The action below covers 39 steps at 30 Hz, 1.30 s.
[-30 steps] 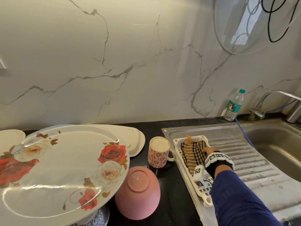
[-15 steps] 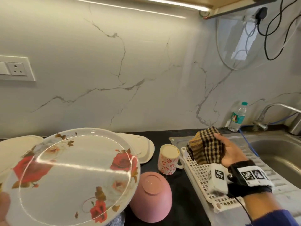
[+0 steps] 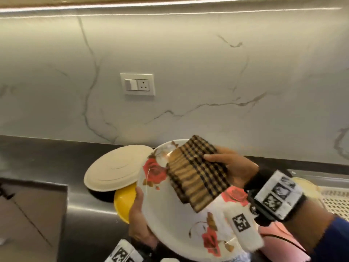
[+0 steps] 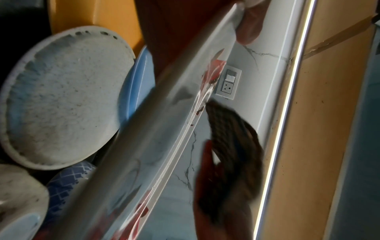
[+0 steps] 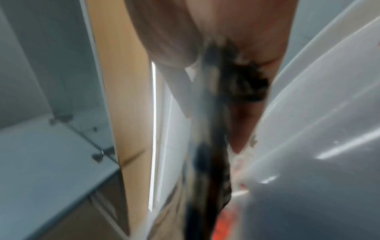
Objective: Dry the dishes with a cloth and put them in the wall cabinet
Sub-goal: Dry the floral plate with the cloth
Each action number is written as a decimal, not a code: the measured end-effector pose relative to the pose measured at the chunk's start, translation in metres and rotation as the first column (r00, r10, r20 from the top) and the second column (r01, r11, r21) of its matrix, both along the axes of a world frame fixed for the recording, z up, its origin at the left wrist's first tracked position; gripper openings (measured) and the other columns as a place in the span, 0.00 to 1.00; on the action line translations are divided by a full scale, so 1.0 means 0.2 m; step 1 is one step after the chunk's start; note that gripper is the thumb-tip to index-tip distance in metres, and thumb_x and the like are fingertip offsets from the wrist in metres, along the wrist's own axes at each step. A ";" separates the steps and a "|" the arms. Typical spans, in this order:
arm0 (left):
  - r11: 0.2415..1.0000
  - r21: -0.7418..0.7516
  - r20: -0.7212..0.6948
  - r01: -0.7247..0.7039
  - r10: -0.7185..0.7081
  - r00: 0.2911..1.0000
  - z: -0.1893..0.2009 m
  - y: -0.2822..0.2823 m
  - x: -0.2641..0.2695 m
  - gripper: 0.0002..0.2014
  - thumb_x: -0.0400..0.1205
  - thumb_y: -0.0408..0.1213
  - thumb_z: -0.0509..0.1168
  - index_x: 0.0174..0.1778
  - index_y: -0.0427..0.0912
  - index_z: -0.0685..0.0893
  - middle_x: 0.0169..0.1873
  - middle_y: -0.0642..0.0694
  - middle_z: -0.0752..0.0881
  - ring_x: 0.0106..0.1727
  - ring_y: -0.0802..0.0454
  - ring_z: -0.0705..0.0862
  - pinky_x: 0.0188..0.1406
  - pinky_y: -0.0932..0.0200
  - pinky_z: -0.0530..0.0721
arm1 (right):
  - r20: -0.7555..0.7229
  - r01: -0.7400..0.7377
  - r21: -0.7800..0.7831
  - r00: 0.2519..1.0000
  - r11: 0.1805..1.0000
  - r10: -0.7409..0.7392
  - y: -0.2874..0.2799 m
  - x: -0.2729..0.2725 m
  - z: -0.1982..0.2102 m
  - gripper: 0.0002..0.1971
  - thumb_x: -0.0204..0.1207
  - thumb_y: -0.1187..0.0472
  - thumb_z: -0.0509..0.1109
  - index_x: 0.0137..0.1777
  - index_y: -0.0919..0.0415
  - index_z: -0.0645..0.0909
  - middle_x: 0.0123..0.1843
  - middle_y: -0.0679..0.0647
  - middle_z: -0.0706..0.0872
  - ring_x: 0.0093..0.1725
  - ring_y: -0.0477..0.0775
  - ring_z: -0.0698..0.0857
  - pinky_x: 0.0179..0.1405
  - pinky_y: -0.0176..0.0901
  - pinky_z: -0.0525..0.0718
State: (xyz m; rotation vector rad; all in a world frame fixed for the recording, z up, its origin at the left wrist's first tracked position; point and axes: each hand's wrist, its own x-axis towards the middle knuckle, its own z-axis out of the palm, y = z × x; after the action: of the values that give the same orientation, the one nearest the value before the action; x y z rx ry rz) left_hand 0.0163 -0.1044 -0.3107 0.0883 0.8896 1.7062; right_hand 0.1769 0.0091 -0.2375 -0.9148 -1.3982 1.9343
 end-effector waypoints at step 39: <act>0.873 0.341 0.036 0.348 -0.382 0.924 -0.03 0.07 -0.34 0.50 0.45 0.61 0.82 0.61 0.37 0.85 0.58 0.33 0.86 0.58 0.36 0.86 0.51 0.39 0.86 | 0.750 -0.776 0.625 0.567 0.086 -0.339 -0.30 -0.46 -0.49 0.36 0.77 0.46 0.50 0.81 0.50 0.37 0.82 0.60 0.52 0.80 0.66 0.55 0.73 0.57 0.47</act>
State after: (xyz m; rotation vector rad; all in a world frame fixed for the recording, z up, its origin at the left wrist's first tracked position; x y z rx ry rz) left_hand -0.0515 -0.0902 -0.3169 0.3692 0.4660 1.4690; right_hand 0.0855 -0.0500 -0.3353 -0.7125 -2.9771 -0.0022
